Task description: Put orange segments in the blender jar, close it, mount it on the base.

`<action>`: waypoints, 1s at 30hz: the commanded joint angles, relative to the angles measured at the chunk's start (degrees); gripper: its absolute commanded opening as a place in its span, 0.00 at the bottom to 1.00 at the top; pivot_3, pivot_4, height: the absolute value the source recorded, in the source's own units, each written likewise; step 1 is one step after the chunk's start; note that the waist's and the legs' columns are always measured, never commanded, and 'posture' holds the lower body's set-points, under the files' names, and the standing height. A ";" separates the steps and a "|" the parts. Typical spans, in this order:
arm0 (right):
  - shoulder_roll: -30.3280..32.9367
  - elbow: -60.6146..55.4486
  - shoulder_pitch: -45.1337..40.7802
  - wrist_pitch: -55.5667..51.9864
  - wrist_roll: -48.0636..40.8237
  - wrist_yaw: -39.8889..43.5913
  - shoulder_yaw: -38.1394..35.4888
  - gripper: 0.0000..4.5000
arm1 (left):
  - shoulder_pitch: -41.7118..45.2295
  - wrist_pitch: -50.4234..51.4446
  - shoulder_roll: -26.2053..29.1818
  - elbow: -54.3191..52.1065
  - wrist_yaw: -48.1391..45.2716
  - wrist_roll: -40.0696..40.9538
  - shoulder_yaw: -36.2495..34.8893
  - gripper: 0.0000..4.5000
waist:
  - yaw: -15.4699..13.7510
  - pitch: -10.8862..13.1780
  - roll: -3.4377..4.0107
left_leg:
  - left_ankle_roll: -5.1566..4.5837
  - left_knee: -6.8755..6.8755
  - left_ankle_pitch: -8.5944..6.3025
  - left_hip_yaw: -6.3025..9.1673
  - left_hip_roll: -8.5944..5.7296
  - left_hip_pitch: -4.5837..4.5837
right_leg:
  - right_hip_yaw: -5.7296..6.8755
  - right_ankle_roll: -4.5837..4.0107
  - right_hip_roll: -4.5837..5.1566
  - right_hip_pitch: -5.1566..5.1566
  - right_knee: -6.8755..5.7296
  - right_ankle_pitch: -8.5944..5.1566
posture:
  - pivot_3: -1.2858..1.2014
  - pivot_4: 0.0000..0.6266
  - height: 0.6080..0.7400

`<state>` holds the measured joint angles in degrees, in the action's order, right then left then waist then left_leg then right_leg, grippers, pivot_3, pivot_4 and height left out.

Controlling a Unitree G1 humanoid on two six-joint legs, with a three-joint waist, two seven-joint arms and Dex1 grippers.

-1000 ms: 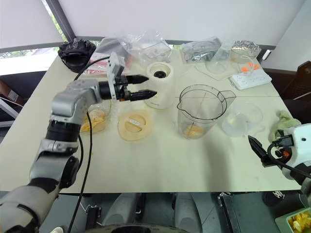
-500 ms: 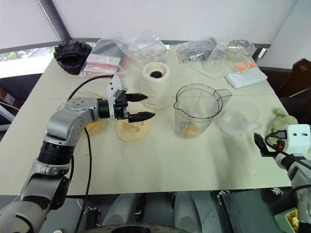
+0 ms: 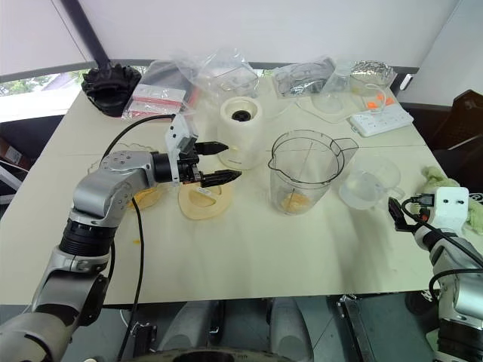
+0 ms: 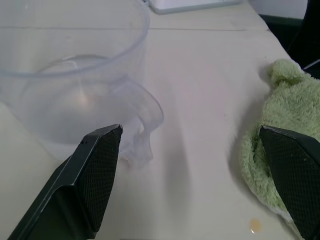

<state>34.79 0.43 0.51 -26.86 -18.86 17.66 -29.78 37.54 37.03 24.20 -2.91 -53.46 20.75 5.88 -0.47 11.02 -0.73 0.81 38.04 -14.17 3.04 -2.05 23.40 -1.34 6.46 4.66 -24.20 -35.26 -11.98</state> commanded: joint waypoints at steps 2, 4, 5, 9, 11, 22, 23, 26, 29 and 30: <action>-0.08 1.46 -1.95 2.63 1.44 -1.48 -0.42 1.00 | 0.75 -1.55 -0.50 -0.92 0.80 0.47 -0.18 0.99 | 0.02 0.00 0.00 | 0.00 0.00 0.00 -0.02 -0.01 0.00 | 0.00 0.00 0.00 0.00 0.00 0.00 | 0.52 0.24 1.00; -0.39 2.76 -2.97 3.76 2.33 -2.76 -0.25 1.00 | 0.82 -1.68 -0.71 -1.11 0.96 0.58 -0.18 0.99 | 0.04 0.00 0.00 | 0.00 0.00 0.00 -0.03 -0.01 0.00 | 0.00 0.00 0.00 0.00 0.00 0.00 | 0.52 0.24 1.00; -0.49 3.45 -3.41 4.34 2.78 -3.37 -0.22 1.00 | 0.78 -1.77 -0.76 -1.41 0.93 0.68 -0.16 0.99 | 0.07 0.00 0.00 | 0.00 0.00 0.00 -0.05 -0.01 0.00 | 0.00 0.00 0.00 0.00 0.00 0.00 | 0.52 0.24 1.00; -1.16 5.36 -4.60 6.16 3.89 -4.94 -0.10 1.00 | 0.94 -1.45 -0.96 -1.90 1.48 0.93 -0.27 0.99 | 0.12 0.00 0.00 | 0.00 0.00 0.00 -0.06 -0.02 0.00 | 0.00 0.00 0.00 0.00 -0.01 0.00 | 0.52 0.24 1.00; -1.72 6.21 -4.99 6.77 4.07 -5.35 0.20 1.00 | 1.11 -1.55 -0.94 -1.66 1.58 0.88 -0.28 0.99 | 0.12 0.00 0.00 | 0.00 0.00 0.00 -0.06 -0.02 0.00 | -0.01 0.00 0.00 0.00 -0.01 0.00 | 0.52 0.24 1.00; -6.35 8.80 -8.24 8.61 4.17 -9.66 0.55 0.81 | 1.92 -2.14 -0.96 -0.89 1.86 0.43 0.09 1.00 | 0.82 0.00 0.01 | 0.00 0.00 0.00 -0.03 -0.01 -0.01 | -0.01 0.00 0.00 0.01 -0.02 0.00 | 0.52 0.24 1.00; -6.60 9.48 -8.75 9.20 4.36 -10.52 0.21 0.69 | 1.94 -2.19 -0.94 -0.89 1.85 0.44 0.11 1.00 | 0.95 0.00 0.01 | 0.00 0.00 0.00 -0.03 -0.01 -0.01 | -0.01 0.00 0.00 0.01 -0.03 0.00 | 0.52 0.24 1.00; -7.33 11.03 -10.13 10.07 4.01 -12.57 -0.80 0.34 | 2.03 -2.42 -0.87 -0.84 1.84 0.41 0.20 1.00 | 1.04 0.00 0.02 | 0.00 -0.01 0.00 0.00 -0.02 -0.01 | -0.01 0.01 0.00 0.01 -0.03 0.00 | 0.52 0.24 1.00; -7.55 11.87 -10.65 10.53 3.46 -13.15 -0.78 0.01 | 2.07 -2.50 -0.89 -0.81 1.91 0.37 0.26 1.00 | 1.09 0.00 0.03 | 0.00 -0.02 0.00 -0.01 -0.03 -0.01 | -0.01 0.02 0.00 0.01 -0.03 0.00 | 0.52 0.24 1.00; -7.63 11.93 -10.68 10.59 3.25 -13.18 -0.72 0.01 | 2.06 -2.49 -0.87 -0.83 1.93 0.38 0.25 1.00 | 1.10 0.00 0.03 | 0.00 -0.02 0.00 0.00 -0.03 -0.01 | -0.02 0.02 0.00 0.01 -0.03 0.01 | 0.52 0.24 1.00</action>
<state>26.93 12.55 -10.48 -16.88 -15.80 5.72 -28.45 38.20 35.58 23.22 -2.69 -51.68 20.93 6.13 0.63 11.01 -0.70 0.80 38.01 -14.17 3.04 -2.08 23.38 -1.36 6.49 4.66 -24.16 -35.29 -11.97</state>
